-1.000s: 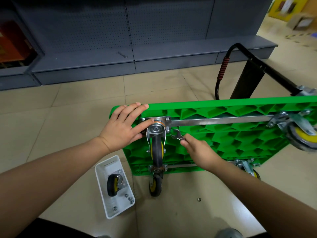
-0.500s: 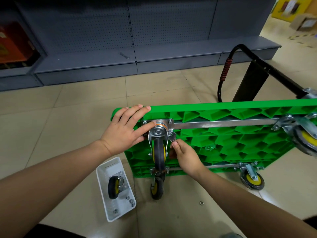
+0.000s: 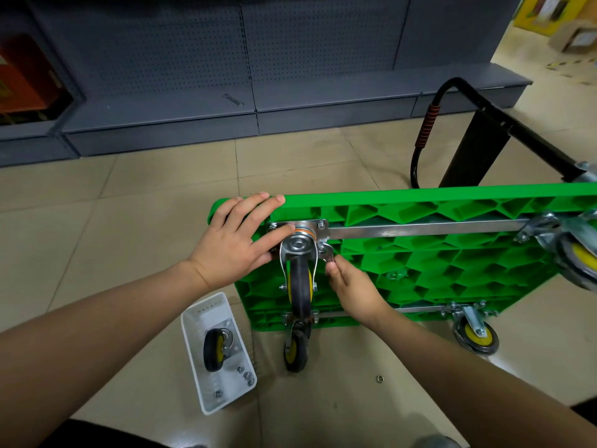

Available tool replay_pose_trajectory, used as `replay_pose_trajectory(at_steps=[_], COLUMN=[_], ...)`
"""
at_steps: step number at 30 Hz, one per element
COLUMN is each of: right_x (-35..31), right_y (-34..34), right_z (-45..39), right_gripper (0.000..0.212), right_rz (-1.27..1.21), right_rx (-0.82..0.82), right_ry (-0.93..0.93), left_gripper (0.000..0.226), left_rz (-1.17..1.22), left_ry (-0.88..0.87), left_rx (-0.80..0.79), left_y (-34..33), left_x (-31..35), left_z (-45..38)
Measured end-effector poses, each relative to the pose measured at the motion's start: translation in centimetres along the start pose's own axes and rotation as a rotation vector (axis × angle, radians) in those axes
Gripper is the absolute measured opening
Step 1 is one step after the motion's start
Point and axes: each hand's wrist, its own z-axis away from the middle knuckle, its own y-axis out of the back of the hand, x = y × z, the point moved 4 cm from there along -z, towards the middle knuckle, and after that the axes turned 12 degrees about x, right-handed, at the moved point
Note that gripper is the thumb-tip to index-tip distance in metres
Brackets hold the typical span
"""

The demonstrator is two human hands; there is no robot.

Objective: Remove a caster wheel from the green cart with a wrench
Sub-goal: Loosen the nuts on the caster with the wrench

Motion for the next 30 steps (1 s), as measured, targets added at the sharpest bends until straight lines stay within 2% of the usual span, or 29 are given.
replay_pose_trajectory(at_steps=[6, 12, 16, 19, 23, 30], right_x=[-0.8, -2.1, -2.9, -1.8, -0.2, -1.6], right_y=[0.3, 3.8, 4.7, 4.6, 3.4, 1.1], right_z=[0.5, -1.2, -1.0, 0.4, 1.4, 1.4], right_gripper=[0.028, 0.025, 0.026, 0.027, 0.03, 0.03], right_rz=[0.061, 0.399, 0.54, 0.389, 0.03, -0.137], right_rx=[-0.016, -0.148, -0.155, -0.084, -0.001, -0.045], right_ry=[-0.002, 0.053, 0.109, 0.086, -0.096, -0.154], left_gripper=[0.059, 0.059, 0.058, 0.06, 0.06, 0.064], left_rz=[0.003, 0.001, 0.003, 0.005, -0.002, 0.007], left_ry=[0.0, -0.004, -0.007, -0.011, -0.012, -0.014], left_rx=[-0.006, -0.005, -0.004, -0.008, -0.006, -0.005], left_y=[-0.1, -0.2, -0.1, -0.1, -0.1, -0.2], left_x=[-0.1, -0.1, 0.0, -0.1, -0.1, -0.1], left_z=[0.0, 0.1, 0.1, 0.1, 0.2, 0.2])
